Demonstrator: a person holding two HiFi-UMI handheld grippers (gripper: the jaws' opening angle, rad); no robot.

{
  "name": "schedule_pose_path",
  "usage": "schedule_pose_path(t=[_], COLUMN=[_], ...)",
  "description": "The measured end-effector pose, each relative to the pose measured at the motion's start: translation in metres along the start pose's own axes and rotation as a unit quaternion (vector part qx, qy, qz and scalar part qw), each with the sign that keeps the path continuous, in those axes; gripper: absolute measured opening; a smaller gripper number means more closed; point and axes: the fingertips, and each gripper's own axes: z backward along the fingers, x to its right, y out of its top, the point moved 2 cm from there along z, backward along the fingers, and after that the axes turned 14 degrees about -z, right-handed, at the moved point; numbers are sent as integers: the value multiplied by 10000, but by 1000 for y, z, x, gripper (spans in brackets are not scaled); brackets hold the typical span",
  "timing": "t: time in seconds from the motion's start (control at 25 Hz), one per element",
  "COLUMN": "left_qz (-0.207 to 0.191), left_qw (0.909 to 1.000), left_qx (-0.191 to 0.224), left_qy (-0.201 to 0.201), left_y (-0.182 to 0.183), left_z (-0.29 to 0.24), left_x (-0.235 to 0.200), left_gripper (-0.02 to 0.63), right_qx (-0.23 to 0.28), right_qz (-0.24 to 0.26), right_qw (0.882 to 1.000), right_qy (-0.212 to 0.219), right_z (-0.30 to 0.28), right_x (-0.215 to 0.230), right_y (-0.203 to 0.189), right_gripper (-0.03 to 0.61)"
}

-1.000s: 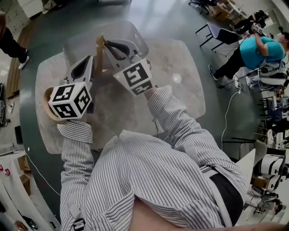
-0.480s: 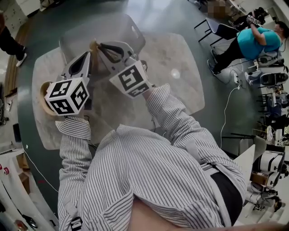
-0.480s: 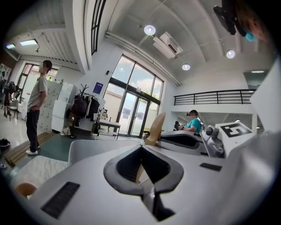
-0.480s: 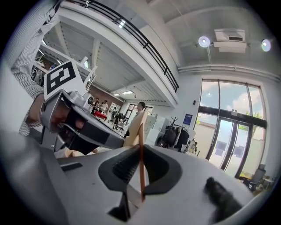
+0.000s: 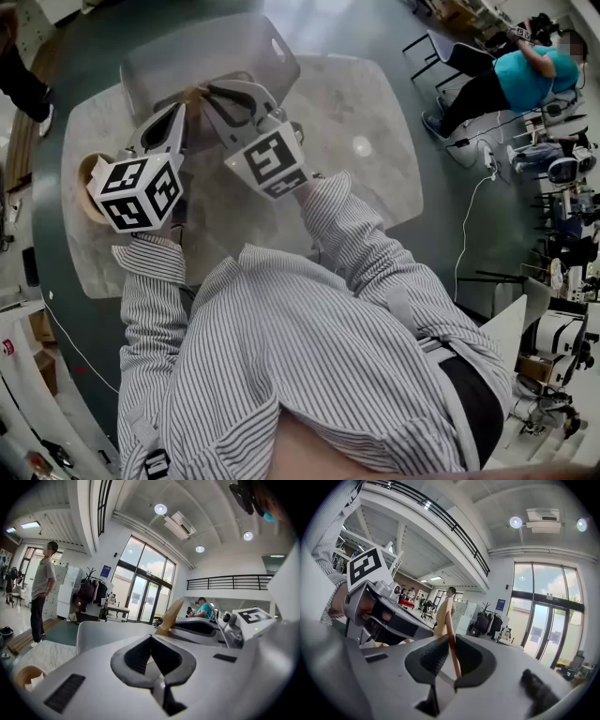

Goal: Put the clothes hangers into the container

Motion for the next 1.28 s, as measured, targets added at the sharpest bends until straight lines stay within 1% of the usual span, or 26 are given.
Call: schedule_pose_path(t=[0.2, 0.44, 0.72, 1.04, 1.28], left_qz=[60, 112, 168, 248, 256], left_qw=[10000, 9998, 9993, 9985, 9981], left_qx=[-69, -172, -344, -474, -534], left_qy=[20, -2, -56, -98, -170], left_y=[-9, -16, -32, -46, -50], left_z=[3, 5, 2, 3, 4], left_x=[1, -2, -1, -1, 4], left_gripper=[11, 11, 11, 11, 11], right_qx=[-75, -89, -219, -547, -640], right_qz=[-44, -58, -104, -168, -408], right_qw=[10000, 9999, 9996, 9980, 9968], right_qy=[24, -37, -135, -262, -249], right_z=[0, -1, -1, -5, -1], right_x=[-6, -11, -14, -18, -16], right_y=[-7, -11, -23, -42, -47], right_gripper=[40, 43, 54, 61, 61])
